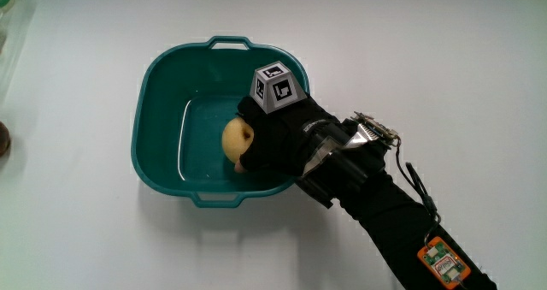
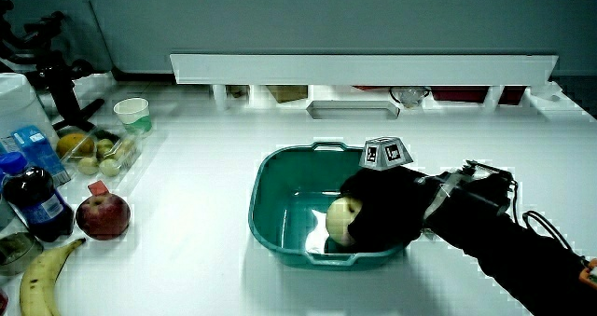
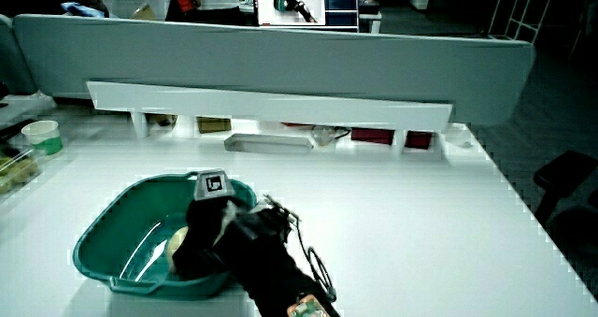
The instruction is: Place pear into plate
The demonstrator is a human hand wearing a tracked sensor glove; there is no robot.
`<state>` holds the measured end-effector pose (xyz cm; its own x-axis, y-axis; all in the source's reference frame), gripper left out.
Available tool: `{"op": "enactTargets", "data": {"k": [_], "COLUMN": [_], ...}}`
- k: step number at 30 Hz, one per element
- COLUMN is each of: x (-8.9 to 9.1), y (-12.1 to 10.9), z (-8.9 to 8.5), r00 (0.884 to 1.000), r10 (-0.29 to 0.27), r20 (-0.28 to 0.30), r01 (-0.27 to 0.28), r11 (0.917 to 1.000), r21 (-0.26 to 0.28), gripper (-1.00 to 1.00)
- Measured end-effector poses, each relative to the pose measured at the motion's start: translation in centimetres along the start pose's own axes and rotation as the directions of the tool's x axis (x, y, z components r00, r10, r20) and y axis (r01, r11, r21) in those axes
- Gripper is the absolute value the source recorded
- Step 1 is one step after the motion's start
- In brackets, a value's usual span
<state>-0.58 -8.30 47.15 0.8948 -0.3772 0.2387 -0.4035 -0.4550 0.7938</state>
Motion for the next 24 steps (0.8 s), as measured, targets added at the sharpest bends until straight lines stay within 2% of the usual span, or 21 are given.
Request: {"op": "enactTargets", "data": {"k": [1, 3, 4, 5, 6, 10, 11, 13, 14, 16, 18, 20, 22, 24], "x": [0.1, 0.2, 0.4, 0.5, 0.6, 0.9, 1.0, 1.1, 1.1, 1.3, 1.3, 1.5, 1.7, 2.0], "y": [0.0, 0.0, 0.0, 0.0, 0.2, 0.3, 0.3, 0.0, -0.3, -1.1, -2.4, -3.8, -5.1, -6.2], "z": [0.0, -0.2, -0.1, -0.1, -0.3, -0.6, -0.6, -0.4, -0.1, 0.3, 1.0, 1.8, 2.4, 2.5], "r00": [1.000, 1.000, 1.000, 1.000, 0.999, 0.998, 0.998, 0.995, 0.996, 0.994, 0.990, 0.988, 0.987, 0.992], "r10": [0.001, 0.012, 0.006, -0.013, 0.004, -0.002, 0.011, 0.024, 0.024, 0.045, 0.087, 0.103, 0.111, 0.087], "r20": [-0.009, -0.021, -0.026, -0.022, -0.046, -0.060, -0.065, -0.101, -0.090, -0.103, -0.114, -0.116, -0.120, -0.091], "r01": [-0.001, -0.012, -0.006, 0.014, -0.005, 0.000, -0.015, -0.028, -0.027, -0.047, -0.089, -0.102, -0.111, -0.088], "r11": [0.9999, 0.9998, 1.0000, 0.9999, 0.9997, 0.9994, 0.9987, 0.9988, 0.9991, 0.9989, 0.9958, 0.9947, 0.9938, 0.9961], "r21": [0.016, -0.017, 0.007, 0.003, -0.024, -0.034, -0.049, -0.041, -0.032, -0.010, -0.020, 0.012, 0.005, -0.006], "gripper": [0.00, 0.00, 0.00, -0.05, -0.10, -0.30, -0.35, -0.45, -0.50, -0.60, -0.70, -0.80, -0.90, -1.00]}}
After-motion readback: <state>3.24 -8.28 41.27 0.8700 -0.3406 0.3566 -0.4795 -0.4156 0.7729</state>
